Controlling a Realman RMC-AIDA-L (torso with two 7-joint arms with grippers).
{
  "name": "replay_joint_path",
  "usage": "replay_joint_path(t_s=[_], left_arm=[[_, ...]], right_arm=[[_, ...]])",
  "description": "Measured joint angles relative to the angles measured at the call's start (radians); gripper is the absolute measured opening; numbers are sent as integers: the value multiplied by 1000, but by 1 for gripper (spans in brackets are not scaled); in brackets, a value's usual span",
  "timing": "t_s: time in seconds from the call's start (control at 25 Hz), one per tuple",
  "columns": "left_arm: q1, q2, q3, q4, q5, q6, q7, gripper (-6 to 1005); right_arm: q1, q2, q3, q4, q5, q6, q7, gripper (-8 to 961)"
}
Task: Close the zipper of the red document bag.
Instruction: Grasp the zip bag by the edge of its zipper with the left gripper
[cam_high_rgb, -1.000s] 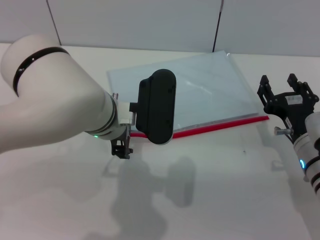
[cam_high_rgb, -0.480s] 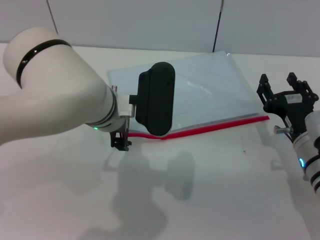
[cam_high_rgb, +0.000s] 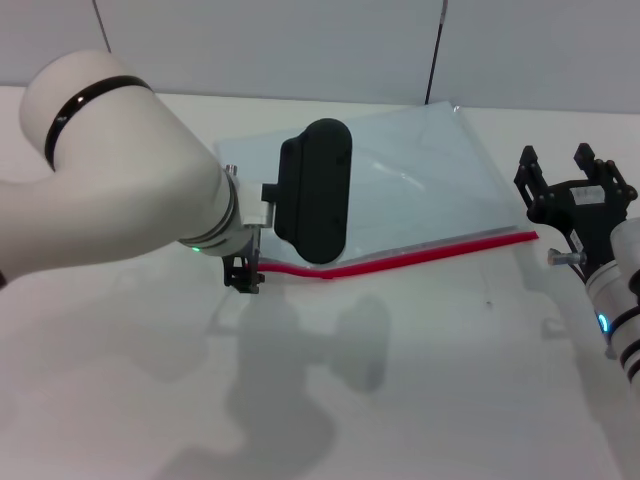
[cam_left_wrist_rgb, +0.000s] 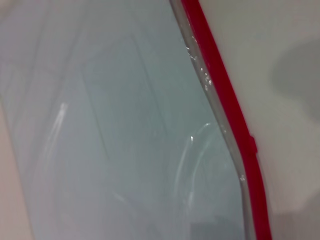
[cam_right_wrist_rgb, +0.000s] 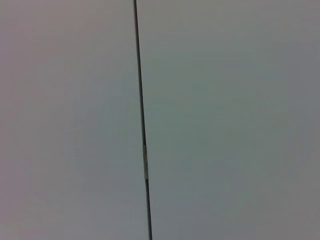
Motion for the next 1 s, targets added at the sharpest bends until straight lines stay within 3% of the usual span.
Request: replay_joint_path(t_s=[0.28,1.0], left_arm=[[-2,8,-6,-4,0,-32,-1,754],[-1,-9,-12,-79,-1,-145,-8,755]], right_arm=[[2,0,0,-2,0,0,0,665],[11,0,0,-3,0,0,3,665]])
